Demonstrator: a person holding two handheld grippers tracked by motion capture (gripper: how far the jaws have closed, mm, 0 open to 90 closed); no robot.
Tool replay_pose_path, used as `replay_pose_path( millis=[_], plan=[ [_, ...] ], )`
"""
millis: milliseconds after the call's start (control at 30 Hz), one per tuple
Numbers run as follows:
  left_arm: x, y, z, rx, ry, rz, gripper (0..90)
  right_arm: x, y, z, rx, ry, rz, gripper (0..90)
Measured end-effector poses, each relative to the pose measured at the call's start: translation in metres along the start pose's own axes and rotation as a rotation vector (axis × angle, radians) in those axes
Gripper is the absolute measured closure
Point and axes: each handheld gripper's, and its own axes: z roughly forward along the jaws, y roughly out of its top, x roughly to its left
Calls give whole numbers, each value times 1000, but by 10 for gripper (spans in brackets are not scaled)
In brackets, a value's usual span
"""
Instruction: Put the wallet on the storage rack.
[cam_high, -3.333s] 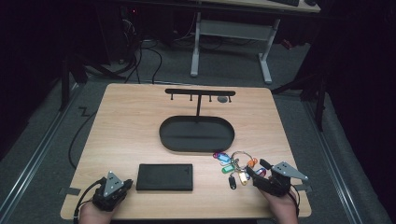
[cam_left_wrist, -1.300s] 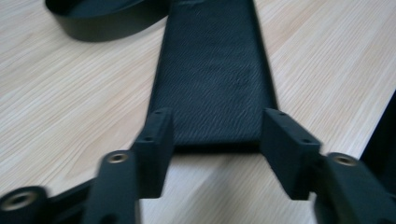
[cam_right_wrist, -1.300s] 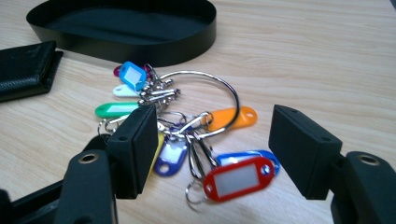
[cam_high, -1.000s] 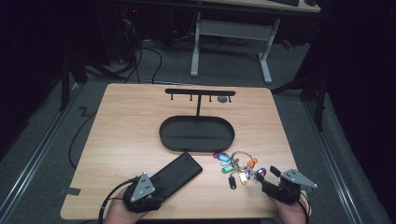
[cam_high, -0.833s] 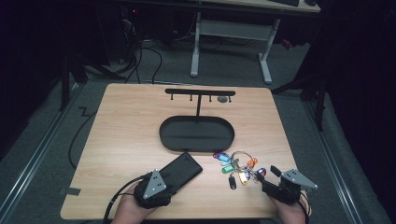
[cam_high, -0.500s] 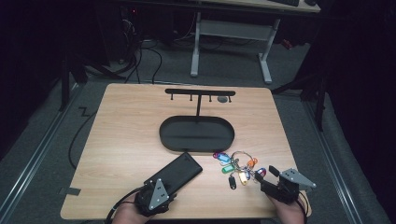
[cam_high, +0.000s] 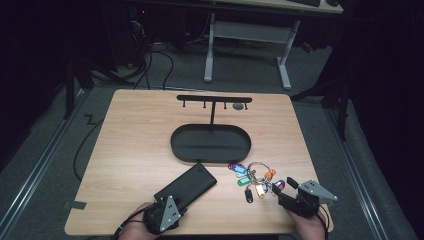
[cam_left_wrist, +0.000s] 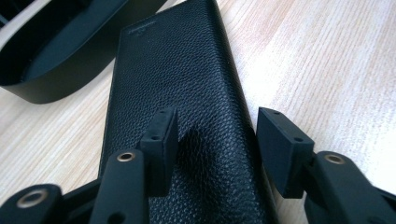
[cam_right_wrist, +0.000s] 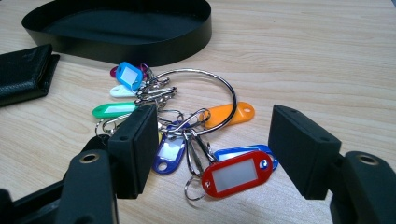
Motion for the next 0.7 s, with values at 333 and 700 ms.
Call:
replay_pose_path(
  millis=[333,700],
  plan=[
    [0,0,-2,-11,-9,-6,594,0,0,-1,-3,2,3,336],
    [0,-1,-2,-18,-9,-8,619,1,0,-1,-4,4,6,336]
  ],
)
